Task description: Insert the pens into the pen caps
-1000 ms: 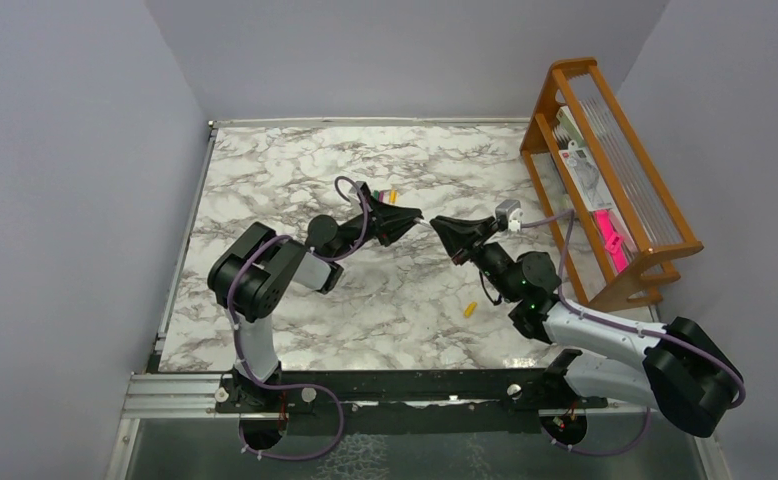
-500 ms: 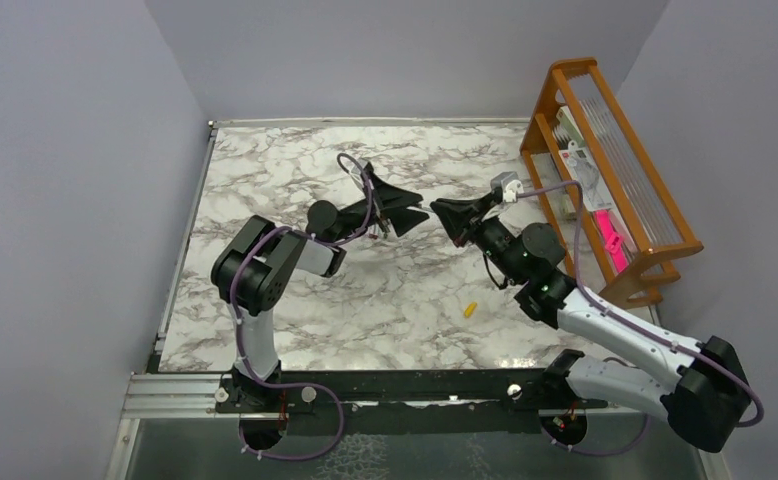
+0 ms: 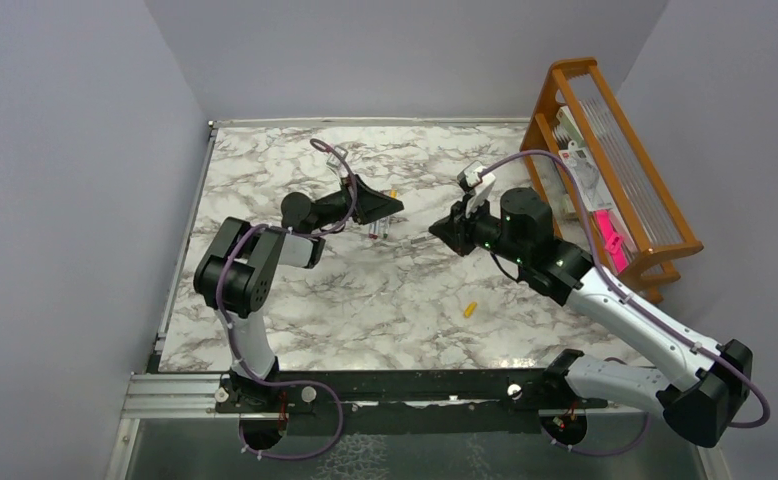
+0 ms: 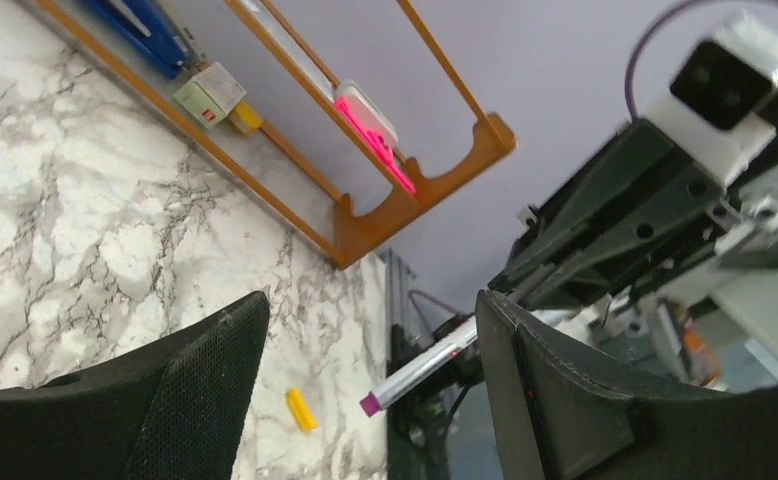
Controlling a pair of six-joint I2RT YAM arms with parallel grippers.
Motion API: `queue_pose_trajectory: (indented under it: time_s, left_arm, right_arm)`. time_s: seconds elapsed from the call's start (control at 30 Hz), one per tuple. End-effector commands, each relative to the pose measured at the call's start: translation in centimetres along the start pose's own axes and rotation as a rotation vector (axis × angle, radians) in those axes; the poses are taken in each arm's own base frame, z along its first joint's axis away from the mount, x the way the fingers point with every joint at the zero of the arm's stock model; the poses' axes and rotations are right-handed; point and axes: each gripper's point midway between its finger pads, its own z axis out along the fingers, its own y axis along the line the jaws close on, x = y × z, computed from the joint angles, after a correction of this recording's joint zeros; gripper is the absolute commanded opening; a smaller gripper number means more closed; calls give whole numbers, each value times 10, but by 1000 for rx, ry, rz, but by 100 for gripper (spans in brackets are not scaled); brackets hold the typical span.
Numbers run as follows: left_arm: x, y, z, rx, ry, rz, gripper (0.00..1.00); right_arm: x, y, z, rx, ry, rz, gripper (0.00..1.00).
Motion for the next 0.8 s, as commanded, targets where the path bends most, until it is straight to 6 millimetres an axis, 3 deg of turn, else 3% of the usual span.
queue_pose_trajectory:
  time_s: [0.0, 0.1, 0.27, 0.6, 0.77]
  left_arm:
    - [14, -66, -10, 229, 99, 489, 77]
    - [29, -77, -16, 265, 159, 551, 77]
    - [71, -99, -17, 379, 306, 634, 77]
    - [105, -101, -13, 449, 421, 596, 72]
    - [108, -102, -12, 455, 432, 587, 49]
  right_arm:
    - [6, 31, -10, -186, 87, -31, 1]
    - [0, 40, -12, -242, 83, -39, 1]
    - [-7, 46, -9, -289, 68, -53, 1]
    - [-23, 50, 1, -330, 29, -56, 1]
    - [-20, 45, 8, -319, 40, -53, 1]
